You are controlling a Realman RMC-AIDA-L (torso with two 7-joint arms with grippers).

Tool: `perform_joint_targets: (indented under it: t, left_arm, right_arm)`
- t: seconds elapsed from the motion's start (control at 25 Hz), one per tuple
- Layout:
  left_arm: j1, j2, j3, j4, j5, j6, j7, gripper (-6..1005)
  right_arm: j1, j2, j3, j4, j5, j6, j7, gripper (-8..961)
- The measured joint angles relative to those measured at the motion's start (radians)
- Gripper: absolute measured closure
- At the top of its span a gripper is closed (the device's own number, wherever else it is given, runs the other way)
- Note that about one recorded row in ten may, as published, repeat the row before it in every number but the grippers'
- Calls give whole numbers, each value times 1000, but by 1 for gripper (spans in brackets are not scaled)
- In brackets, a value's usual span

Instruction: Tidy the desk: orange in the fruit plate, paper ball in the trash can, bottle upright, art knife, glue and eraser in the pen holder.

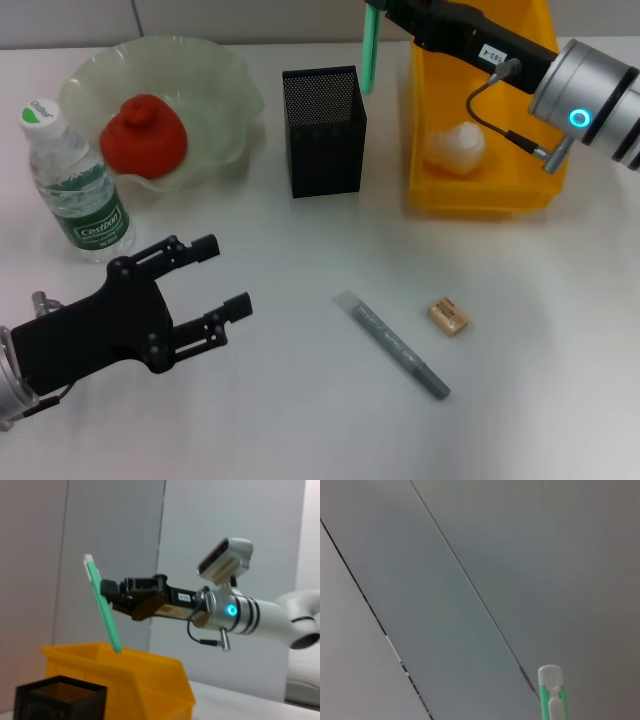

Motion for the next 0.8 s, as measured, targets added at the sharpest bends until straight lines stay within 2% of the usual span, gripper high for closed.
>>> perform_joint_targets:
  t: [0.28, 0.8]
  left_arm:
    - [21, 1, -69, -27, -17, -28, 40, 241]
    - [26, 0, -85, -62, -20, -66, 66, 241]
  right_arm:
    - [60, 6, 8, 77, 20, 29, -204, 795]
    - [118, 6, -1, 136, 22, 59, -363, 794]
